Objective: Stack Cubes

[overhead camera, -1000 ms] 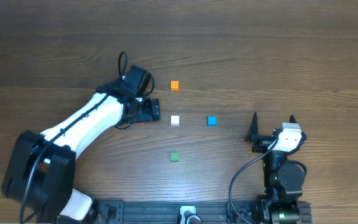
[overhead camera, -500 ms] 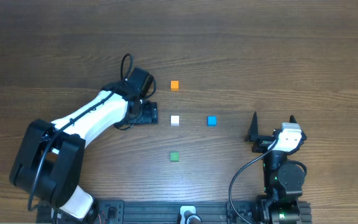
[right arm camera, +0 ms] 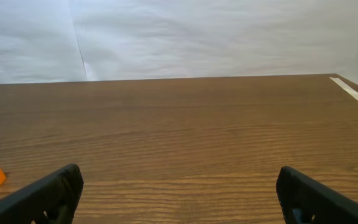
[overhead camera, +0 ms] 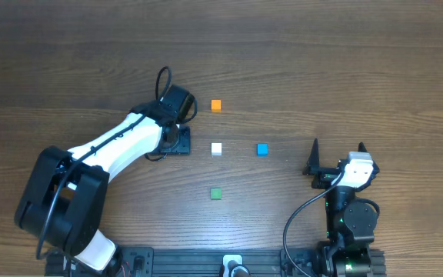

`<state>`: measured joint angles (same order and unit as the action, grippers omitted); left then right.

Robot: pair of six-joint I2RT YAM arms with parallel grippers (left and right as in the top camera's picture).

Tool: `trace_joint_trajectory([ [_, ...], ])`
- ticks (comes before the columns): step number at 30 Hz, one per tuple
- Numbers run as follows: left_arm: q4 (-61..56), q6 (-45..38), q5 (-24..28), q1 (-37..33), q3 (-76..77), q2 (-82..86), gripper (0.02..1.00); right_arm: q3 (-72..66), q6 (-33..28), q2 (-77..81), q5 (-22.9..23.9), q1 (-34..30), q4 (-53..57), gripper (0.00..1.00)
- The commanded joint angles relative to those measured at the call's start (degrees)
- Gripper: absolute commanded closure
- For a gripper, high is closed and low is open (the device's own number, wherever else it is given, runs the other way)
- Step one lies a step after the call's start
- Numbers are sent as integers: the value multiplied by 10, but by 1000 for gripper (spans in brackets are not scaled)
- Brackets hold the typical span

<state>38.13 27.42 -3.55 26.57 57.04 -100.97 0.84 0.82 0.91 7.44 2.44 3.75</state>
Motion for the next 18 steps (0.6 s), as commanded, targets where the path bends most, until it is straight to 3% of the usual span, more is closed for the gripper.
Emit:
trace_joint_trajectory([
  [1, -1, -2, -9, 1, 11, -11, 599, -5, -2, -5, -5, 0, -1, 9],
  [11, -2, 0, -11, 1, 11, -10, 836, -5, -3, -5, -5, 0, -1, 7],
  [18, 14, 62, -11, 24, 47, -7, 908, -5, -2, -5, -5, 0, -1, 9],
])
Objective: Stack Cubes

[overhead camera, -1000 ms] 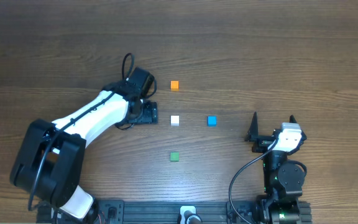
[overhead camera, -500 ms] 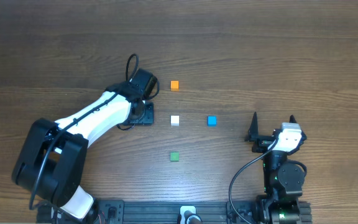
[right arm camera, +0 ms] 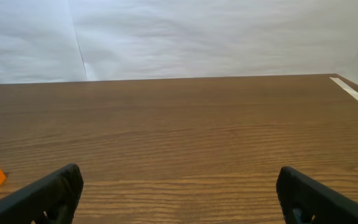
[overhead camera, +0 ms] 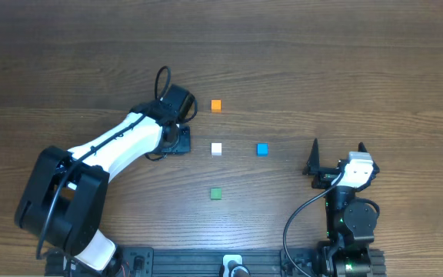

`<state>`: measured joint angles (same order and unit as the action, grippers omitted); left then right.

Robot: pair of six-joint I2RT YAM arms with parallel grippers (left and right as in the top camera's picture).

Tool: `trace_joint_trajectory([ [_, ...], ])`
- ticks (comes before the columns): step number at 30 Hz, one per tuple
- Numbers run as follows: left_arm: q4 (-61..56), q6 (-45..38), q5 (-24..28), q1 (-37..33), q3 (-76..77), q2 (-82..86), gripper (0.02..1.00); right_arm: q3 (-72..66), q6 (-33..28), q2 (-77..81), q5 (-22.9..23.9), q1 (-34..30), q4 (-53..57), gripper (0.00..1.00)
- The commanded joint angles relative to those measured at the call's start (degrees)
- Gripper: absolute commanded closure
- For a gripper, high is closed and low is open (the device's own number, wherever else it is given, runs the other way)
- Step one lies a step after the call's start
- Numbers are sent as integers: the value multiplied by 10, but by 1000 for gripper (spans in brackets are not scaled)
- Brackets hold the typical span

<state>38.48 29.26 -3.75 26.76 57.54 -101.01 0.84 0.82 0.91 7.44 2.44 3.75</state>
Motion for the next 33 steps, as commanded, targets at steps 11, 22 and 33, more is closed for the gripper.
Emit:
trace_joint_trajectory([
  [11, 102, 124, -11, 105, 179, -14, 912, -5, -3, -5, -5, 0, -1, 7],
  [22, 102, 178, -9, 154, 180, -50, 912, -5, -3, -5, -5, 0, -1, 7],
  [33, 94, 190, -11, 162, 183, -67, 915, -5, -3, -5, -5, 0, -1, 7],
])
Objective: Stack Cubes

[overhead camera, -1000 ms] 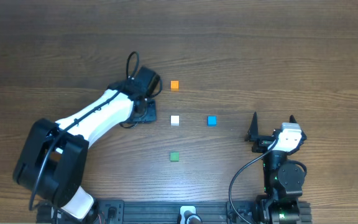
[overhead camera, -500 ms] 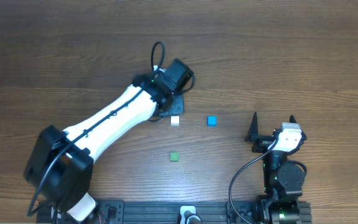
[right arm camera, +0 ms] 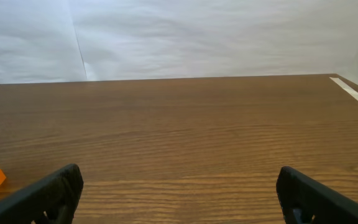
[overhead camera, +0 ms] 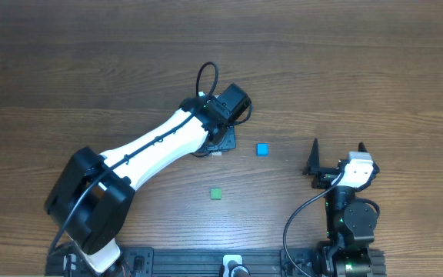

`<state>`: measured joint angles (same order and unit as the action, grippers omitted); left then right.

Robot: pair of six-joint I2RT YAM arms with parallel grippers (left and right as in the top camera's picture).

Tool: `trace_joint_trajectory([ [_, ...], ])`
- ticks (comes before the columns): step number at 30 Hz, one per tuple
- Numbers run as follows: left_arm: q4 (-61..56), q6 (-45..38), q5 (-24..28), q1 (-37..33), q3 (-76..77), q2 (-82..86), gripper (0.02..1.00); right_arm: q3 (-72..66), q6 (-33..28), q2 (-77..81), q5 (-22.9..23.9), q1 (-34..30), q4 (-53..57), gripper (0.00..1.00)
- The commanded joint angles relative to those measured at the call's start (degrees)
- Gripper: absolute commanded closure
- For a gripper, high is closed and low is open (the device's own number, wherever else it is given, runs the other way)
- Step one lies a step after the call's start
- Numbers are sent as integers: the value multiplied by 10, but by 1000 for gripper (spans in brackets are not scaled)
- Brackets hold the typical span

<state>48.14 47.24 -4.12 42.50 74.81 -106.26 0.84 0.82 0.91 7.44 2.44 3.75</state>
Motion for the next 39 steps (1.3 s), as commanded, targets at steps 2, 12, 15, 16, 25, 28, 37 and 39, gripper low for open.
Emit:
trace_joint_trajectory([
  [2, -2, 10, -9, 4, 10, -21, 915, -5, -3, -5, -5, 0, -1, 9],
  [12, -1, 6, -20, 4, 10, -25, 912, -5, -3, -5, -5, 0, -1, 9],
  [15, -4, 2, -20, 4, 10, -25, 915, -5, -3, -5, -5, 0, -1, 7],
  [16, -6, -2, -20, 4, 10, -25, 912, -5, -3, -5, -5, 0, -1, 7],
  [25, -9, -5, -20, 5, 10, -25, 908, -5, -3, -5, -5, 0, -1, 7],
  [28, -9, -5, -20, 7, 10, -29, 908, -5, -3, -5, -5, 0, -1, 7],
  [37, -10, -5, -20, 9, 10, -34, 906, -5, -3, -5, -5, 0, -1, 7],
  [39, -10, -5, -20, 9, 10, -34, 899, -5, -3, -5, -5, 0, -1, 9],
])
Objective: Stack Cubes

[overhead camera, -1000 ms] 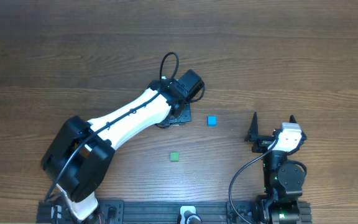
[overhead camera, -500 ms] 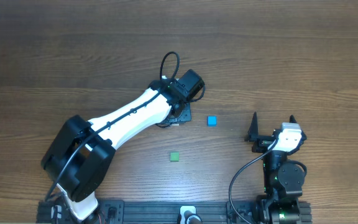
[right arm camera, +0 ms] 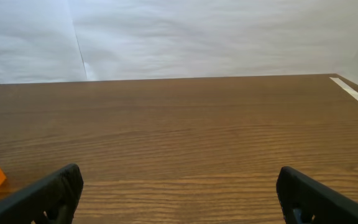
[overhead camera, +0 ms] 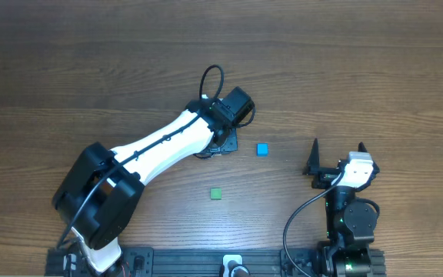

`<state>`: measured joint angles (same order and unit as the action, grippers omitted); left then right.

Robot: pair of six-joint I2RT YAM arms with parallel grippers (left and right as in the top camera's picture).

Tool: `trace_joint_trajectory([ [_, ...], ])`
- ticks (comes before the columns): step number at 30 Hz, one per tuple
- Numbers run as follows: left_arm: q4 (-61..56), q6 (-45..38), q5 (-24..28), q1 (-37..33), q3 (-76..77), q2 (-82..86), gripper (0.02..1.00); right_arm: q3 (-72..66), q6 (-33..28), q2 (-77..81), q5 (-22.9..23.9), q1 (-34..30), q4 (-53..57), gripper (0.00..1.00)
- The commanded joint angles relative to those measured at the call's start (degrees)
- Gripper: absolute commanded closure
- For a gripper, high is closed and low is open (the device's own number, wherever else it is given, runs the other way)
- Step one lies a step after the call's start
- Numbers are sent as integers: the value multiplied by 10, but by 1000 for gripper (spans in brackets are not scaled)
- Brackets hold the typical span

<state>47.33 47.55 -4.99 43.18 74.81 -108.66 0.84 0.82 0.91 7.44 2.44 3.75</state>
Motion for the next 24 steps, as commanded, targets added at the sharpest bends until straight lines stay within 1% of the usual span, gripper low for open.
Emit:
trace_joint_trajectory([
  [1, -2, -8, -11, 2, 10, -10, 901, -5, -3, -5, -5, 0, -1, 9],
  [9, -3, -8, -11, 2, 10, -17, 897, -5, -3, -5, -5, 0, -1, 7],
  [13, -8, -8, -11, 2, 10, -17, 866, -5, -3, -5, -5, 0, -1, 7],
  [14, -9, -8, -11, 2, 10, -17, 827, -5, -3, -5, -5, 0, -1, 14],
  [16, -8, -8, -11, 2, 10, -17, 656, -5, -3, -5, -5, 0, -1, 7],
  [17, -9, -8, -11, 2, 10, -17, 595, -5, -2, -5, -5, 0, -1, 7],
  [18, -8, -8, -11, 2, 10, -17, 562, -5, -2, -5, -5, 0, -1, 7],
  [24, -9, -8, -11, 2, 10, -17, 549, -5, -3, -5, -5, 0, -1, 9],
])
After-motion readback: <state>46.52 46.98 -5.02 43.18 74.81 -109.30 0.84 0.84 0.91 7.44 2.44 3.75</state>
